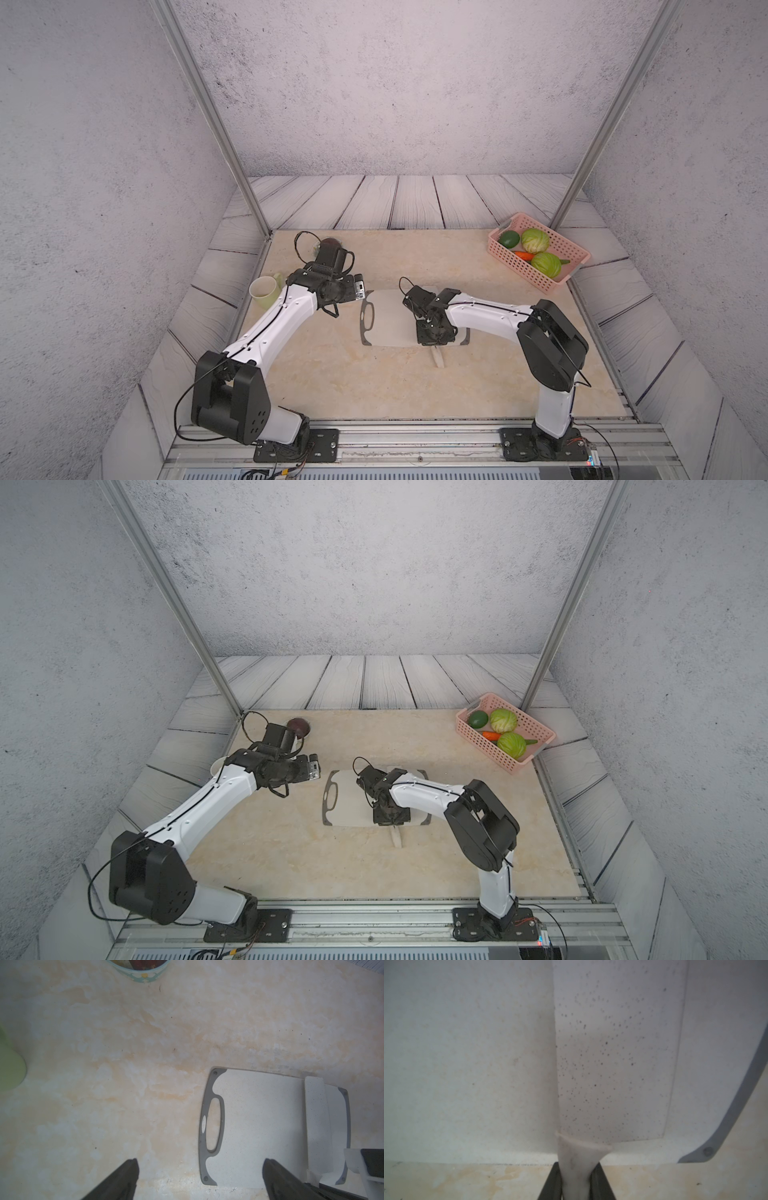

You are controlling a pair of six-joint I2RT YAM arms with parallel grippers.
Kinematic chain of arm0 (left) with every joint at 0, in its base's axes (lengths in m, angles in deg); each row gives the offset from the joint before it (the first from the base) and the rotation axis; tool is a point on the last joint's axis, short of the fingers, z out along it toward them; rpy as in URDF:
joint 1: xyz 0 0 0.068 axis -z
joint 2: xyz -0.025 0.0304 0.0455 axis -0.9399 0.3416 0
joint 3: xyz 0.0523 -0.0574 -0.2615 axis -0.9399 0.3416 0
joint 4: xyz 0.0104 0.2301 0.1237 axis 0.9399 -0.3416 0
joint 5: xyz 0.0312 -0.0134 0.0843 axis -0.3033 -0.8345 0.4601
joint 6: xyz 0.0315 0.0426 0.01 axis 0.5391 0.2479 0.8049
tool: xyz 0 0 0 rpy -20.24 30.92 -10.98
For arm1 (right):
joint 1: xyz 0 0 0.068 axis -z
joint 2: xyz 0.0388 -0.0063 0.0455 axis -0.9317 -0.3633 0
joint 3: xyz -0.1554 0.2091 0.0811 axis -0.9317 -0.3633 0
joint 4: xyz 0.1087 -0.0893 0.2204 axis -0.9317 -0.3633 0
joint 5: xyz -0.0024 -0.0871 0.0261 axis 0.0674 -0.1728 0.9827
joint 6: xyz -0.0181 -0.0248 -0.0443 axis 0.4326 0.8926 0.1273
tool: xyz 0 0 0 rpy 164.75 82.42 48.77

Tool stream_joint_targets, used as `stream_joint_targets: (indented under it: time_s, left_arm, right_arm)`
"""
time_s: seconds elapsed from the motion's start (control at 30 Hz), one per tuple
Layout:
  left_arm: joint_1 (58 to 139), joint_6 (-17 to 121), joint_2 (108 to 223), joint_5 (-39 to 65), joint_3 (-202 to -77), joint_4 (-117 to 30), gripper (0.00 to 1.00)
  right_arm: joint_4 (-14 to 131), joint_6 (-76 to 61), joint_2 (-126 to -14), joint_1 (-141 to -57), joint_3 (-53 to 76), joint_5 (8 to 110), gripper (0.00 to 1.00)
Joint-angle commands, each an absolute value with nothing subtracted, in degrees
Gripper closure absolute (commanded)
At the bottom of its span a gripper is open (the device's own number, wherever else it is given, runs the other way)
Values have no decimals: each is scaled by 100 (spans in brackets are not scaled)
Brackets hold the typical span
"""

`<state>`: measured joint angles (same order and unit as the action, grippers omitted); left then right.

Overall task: Align the knife with the edge of the cutting board
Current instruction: Move the knife to the edge of the cutting board.

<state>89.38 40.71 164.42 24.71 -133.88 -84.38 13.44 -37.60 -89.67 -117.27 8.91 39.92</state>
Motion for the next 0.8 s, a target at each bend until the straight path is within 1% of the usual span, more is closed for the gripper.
stream_joint_targets:
  time_s: [0.0,0.3,0.5,0.7,0.77]
  left_arm:
    - [8909,4087,16354,2496,-13503,-8488,2]
    - [8910,4079,16326,2482,-13487,-8453,2]
    - [8910,4070,16276,2470,-13461,-8431,2]
    - [8910,4070,16249,2463,-13442,-8409,2]
    - [8910,4070,16255,2457,-13438,-8408,2]
  right_arm:
    - [1249,-3842,-8672,-11747,744,3753,96]
    - [1375,-3991,-8303,-11805,230,3840,96]
    - [1428,-4036,-8265,-11852,52,3860,89]
    - [1461,-4010,-8254,-11870,7,3932,65]
    - [1483,-4010,-8201,-11866,-35,3957,59]
